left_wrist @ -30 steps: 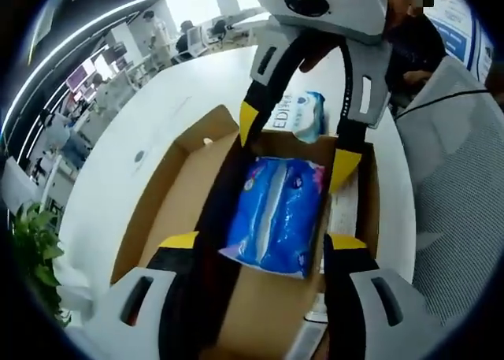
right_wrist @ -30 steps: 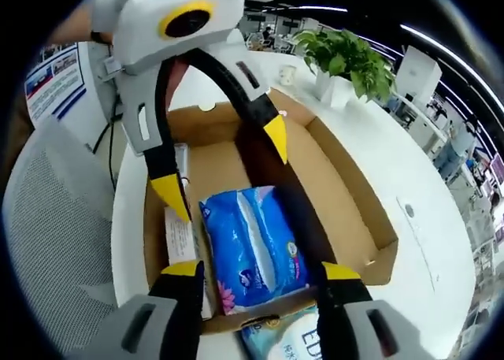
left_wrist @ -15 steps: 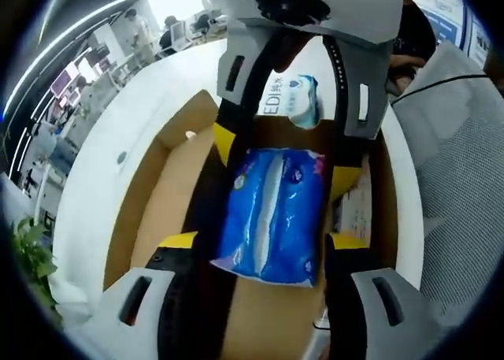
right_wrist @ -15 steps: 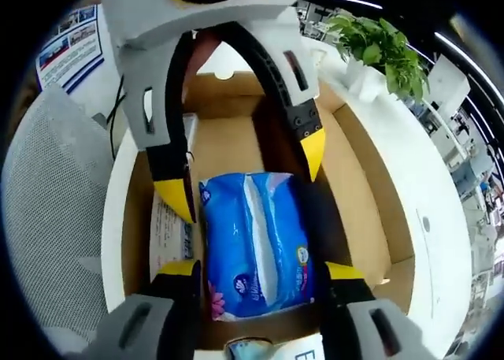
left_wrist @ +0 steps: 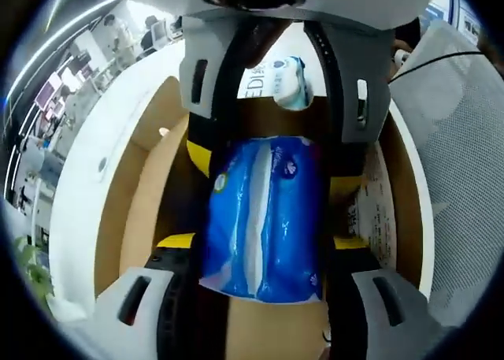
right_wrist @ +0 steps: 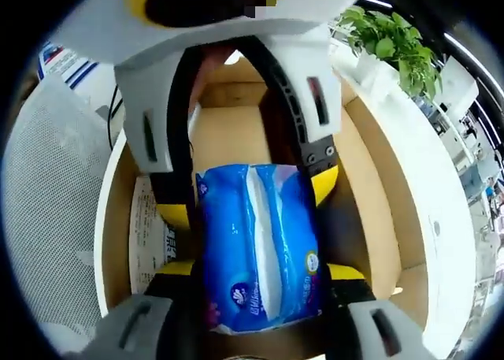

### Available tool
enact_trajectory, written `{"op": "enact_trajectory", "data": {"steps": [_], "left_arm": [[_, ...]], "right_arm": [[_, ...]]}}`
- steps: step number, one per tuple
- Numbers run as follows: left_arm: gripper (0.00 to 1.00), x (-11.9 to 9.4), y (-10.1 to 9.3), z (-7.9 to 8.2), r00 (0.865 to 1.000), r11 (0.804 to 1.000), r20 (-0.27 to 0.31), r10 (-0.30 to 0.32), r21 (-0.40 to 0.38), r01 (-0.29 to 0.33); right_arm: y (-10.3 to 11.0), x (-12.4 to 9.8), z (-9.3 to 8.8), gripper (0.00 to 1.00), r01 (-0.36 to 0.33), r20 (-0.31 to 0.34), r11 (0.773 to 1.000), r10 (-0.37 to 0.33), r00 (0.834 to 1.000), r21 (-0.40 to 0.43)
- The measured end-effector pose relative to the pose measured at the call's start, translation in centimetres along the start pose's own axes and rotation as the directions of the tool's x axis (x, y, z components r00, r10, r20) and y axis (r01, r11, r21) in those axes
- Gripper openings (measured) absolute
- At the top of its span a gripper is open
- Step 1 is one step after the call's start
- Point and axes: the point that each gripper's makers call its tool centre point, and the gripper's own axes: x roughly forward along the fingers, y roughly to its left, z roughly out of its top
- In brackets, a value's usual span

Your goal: Operate the shoe box by opening the lid, removing the specified soft item, and placing it in the target area until the item is outside and the box remains undamaged.

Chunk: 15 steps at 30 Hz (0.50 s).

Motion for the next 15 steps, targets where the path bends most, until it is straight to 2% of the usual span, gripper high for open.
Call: {"op": "enact_trajectory", "data": {"steps": [4,9,12,15], "left_arm": [[0.62,0.4,-0.6,-0.5,1.0,1.0,-0.016,-0.007,0.02,0.007],[0.59,-0.3,-1.4,-0.9,0.999,0.999,-0.018,-0.031,0.044,0.031],[0.57,-0.7,-2.0,-1.4,0.999,0.998,-0.017,-0.044,0.053,0.045],[0.57,-1.2,-2.8,-1.8,0.998,0.995,-0.021,-0.061,0.072,0.062]], "right_arm": [[0.5,-0.2,0.0,0.6,-0.016,0.02,0.999,0.016,1.0,0.029],[1.2,-0.4,0.3,0.59,-0.027,0.045,0.999,0.026,0.999,0.029],[2.4,-0.7,0.7,0.55,-0.061,0.062,0.998,0.062,0.996,-0.007],[3.1,-0.6,1.0,0.54,-0.057,0.067,0.998,0.059,0.996,-0.036]]}}
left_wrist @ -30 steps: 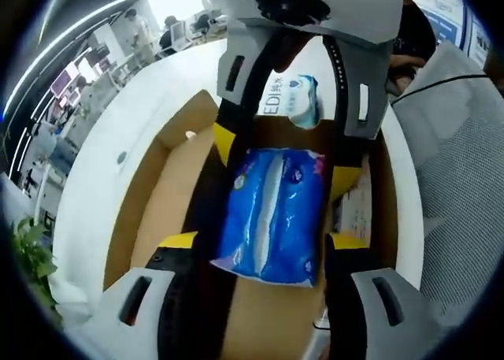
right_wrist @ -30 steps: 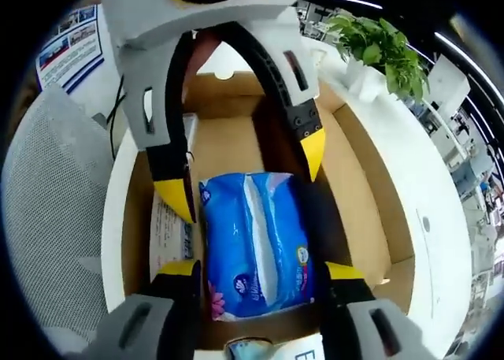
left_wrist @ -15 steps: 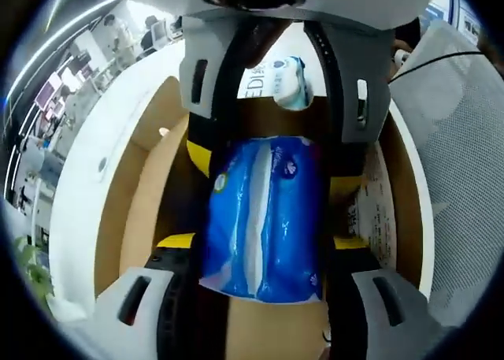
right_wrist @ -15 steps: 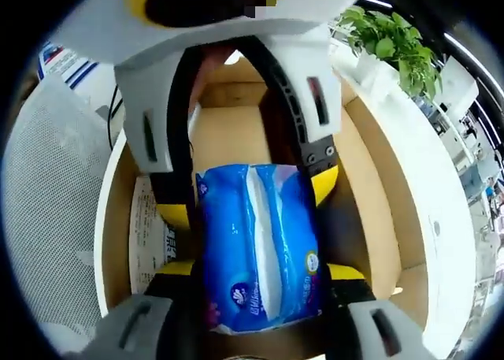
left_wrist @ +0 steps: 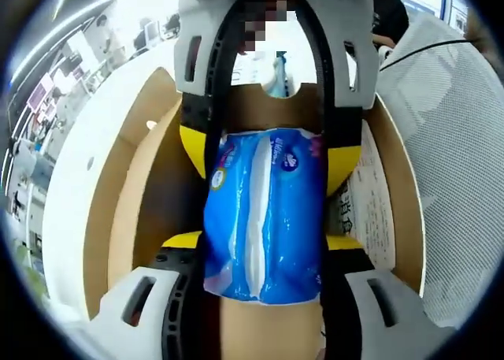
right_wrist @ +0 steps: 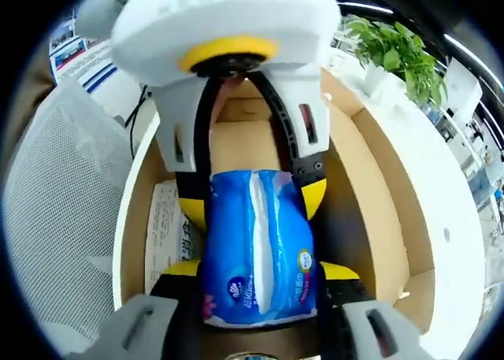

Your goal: Operate the shoe box by opening the lid, removing the specified soft item, and placing it in the target area until the item is outside and the box remains undamaged.

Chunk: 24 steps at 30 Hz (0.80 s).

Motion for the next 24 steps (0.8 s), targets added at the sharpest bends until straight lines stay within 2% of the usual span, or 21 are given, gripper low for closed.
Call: {"op": "enact_trajectory", "data": {"steps": [5,8,11,16,19,24], "left_arm": [[0.6,-0.2,0.2,-0.3,1.0,1.0,-0.007,0.02,0.015,-0.02],[0.61,0.0,0.2,-0.4,1.0,1.0,-0.014,0.022,0.02,-0.022],[0.62,0.2,0.2,-0.5,1.0,0.999,-0.016,0.018,0.027,-0.017],[0.64,0.5,0.2,-0.9,1.0,1.0,0.021,0.006,0.015,-0.006],[0.64,0.5,0.0,-1.1,1.0,1.0,0.02,0.009,0.03,-0.01],[0.66,0.9,0.0,-1.2,1.0,0.999,0.021,0.013,0.031,-0.013]], "right_arm": [[-0.3,0.8,0.3,0.56,0.012,-0.03,1.0,-0.012,0.999,-0.023],[-0.7,1.2,0.0,0.61,0.019,-0.06,0.999,-0.021,0.998,-0.031],[-0.3,1.2,0.1,0.6,0.01,-0.074,0.998,-0.014,0.997,-0.058],[0.1,1.7,0.1,0.55,0.0,-0.094,0.993,-0.012,0.995,-0.119],[-0.3,2.4,-0.1,0.58,0.006,-0.105,0.997,-0.014,0.994,-0.081],[-0.2,3.1,-0.4,0.6,0.001,-0.115,0.997,-0.01,0.993,-0.082]]}}
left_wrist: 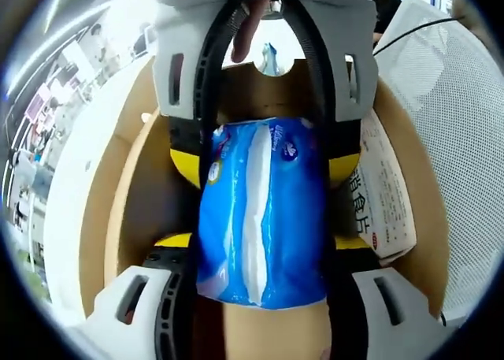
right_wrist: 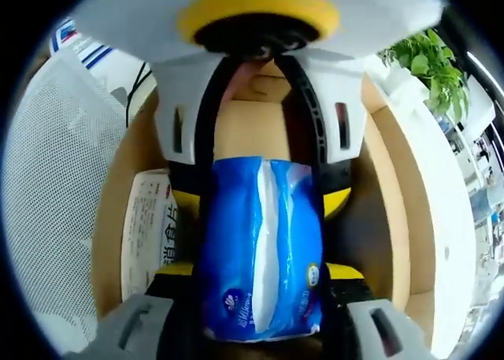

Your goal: Operate the shoe box by opening the lid, removing the specified soft item, and placing it in the target area until the item is outside and the box remains undamaged.

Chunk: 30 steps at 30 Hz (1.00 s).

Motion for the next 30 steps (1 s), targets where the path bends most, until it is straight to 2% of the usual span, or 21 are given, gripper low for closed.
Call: {"op": "enact_trajectory", "data": {"steps": [4,11,15,19,24,27,30], "left_arm": [[0.67,0.1,0.0,0.0,1.0,1.0,0.019,-0.008,-0.026,0.008],[0.67,0.1,-0.1,0.2,0.995,0.998,0.098,-0.002,-0.068,0.009],[0.67,0.2,0.0,0.4,0.995,0.997,0.103,-0.004,-0.077,0.012],[0.64,0.2,0.0,0.5,0.994,0.996,0.111,0.003,-0.09,0.007],[0.54,-0.1,-0.2,0.6,0.998,0.994,0.055,0.002,-0.107,0.004],[0.48,-0.8,-0.3,0.8,0.998,0.991,0.064,-0.005,-0.13,0.014],[0.47,-1.4,-0.8,1.0,0.997,0.991,0.074,-0.016,-0.13,0.025]], "right_arm": [[0.0,0.4,-0.1,0.62,-0.002,-0.013,1.0,0.002,1.0,-0.011],[0.0,1.0,-0.1,0.64,-0.028,-0.013,0.999,0.028,1.0,-0.018],[0.2,1.2,-0.2,0.64,-0.05,-0.018,0.999,0.05,0.999,-0.012],[0.4,1.1,0.0,0.58,-0.05,-0.005,0.998,0.05,0.999,-0.024],[0.7,0.6,0.3,0.47,-0.045,0.014,0.998,0.046,0.999,-0.045],[0.8,0.0,0.7,0.41,-0.016,0.054,0.999,0.019,0.998,-0.048],[1.2,-0.7,1.2,0.4,-0.007,0.068,0.999,0.01,0.998,-0.048]]}}
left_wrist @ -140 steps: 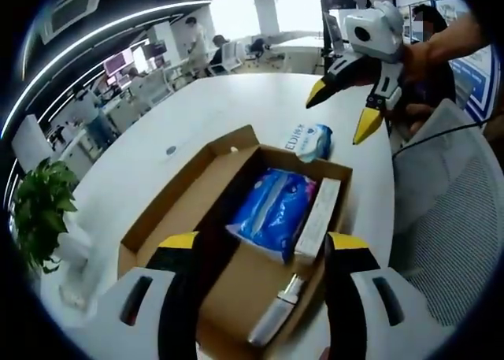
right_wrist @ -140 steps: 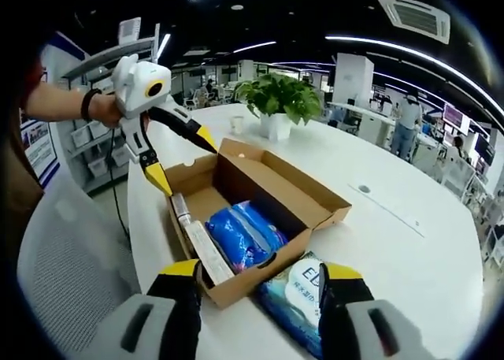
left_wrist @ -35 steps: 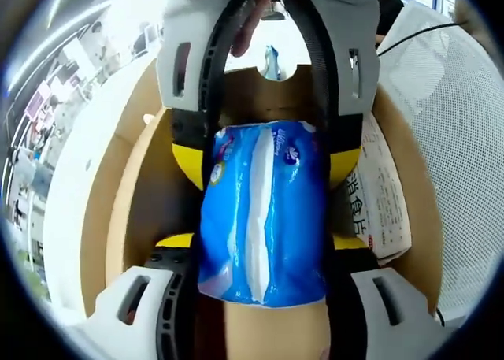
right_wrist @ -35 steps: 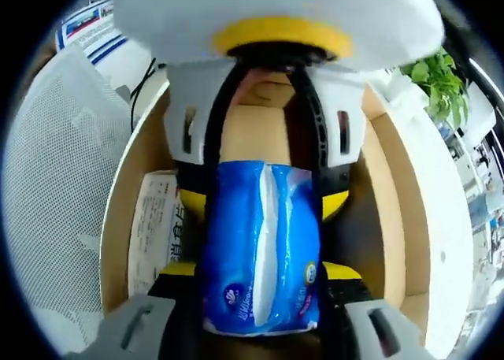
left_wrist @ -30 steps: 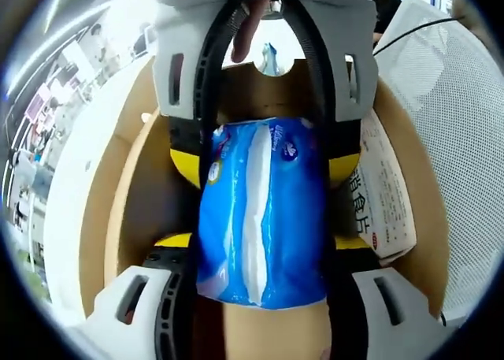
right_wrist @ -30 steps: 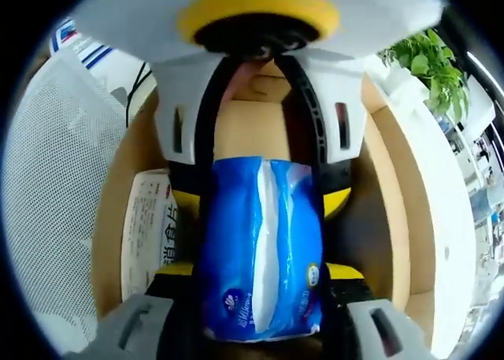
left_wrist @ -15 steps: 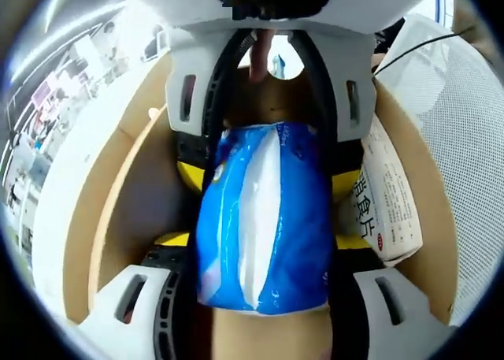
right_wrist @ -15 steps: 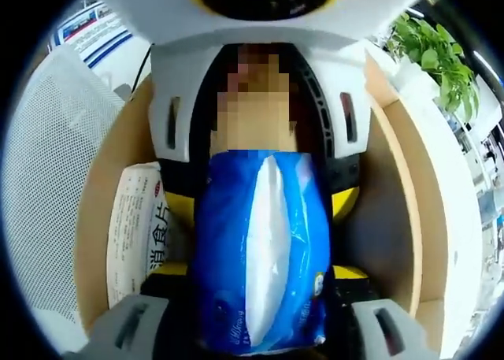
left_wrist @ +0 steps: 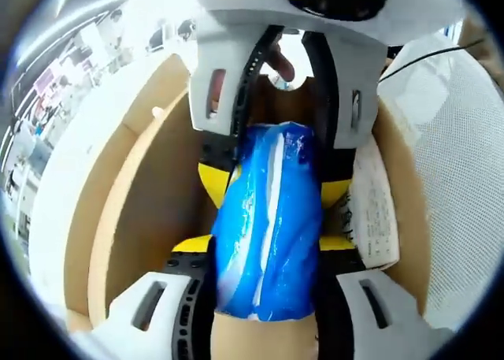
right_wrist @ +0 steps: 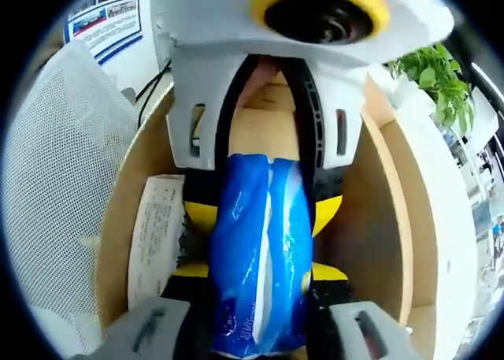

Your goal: Operate the shoe box by opening the lid, removing the specified soft item, and placing it in the target area until the item is outside and the box remains undamaged.

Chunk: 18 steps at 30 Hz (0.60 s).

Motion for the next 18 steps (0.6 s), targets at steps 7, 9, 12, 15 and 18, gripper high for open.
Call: {"op": "enact_trajectory", "data": {"steps": [7,9,12,15,18], "left_arm": [[0.46,-1.7,0.7,1.2,0.999,0.999,0.018,0.032,0.014,-0.032],[0.46,-2.2,0.8,1.6,0.999,0.999,0.022,0.042,0.022,-0.043],[0.47,-2.7,0.8,1.9,0.999,0.998,0.021,0.047,0.031,-0.047],[0.47,-3.2,0.9,2.1,0.998,0.997,0.017,0.058,0.043,-0.059],[0.47,-3.8,0.8,2.4,0.998,0.996,0.014,0.067,0.055,-0.068]], "right_arm": [[-0.6,-1.9,1.2,0.4,0.019,0.023,1.0,-0.019,1.0,-0.015],[-0.7,-2.4,1.5,0.4,0.028,0.029,0.999,-0.027,0.999,-0.026],[-0.8,-2.7,1.9,0.4,0.035,0.036,0.999,-0.034,0.999,-0.031],[-0.8,-3.2,2.3,0.4,0.051,0.043,0.998,-0.049,0.998,-0.038],[-0.9,-3.7,2.7,0.4,0.061,0.049,0.997,-0.059,0.997,-0.042]]}}
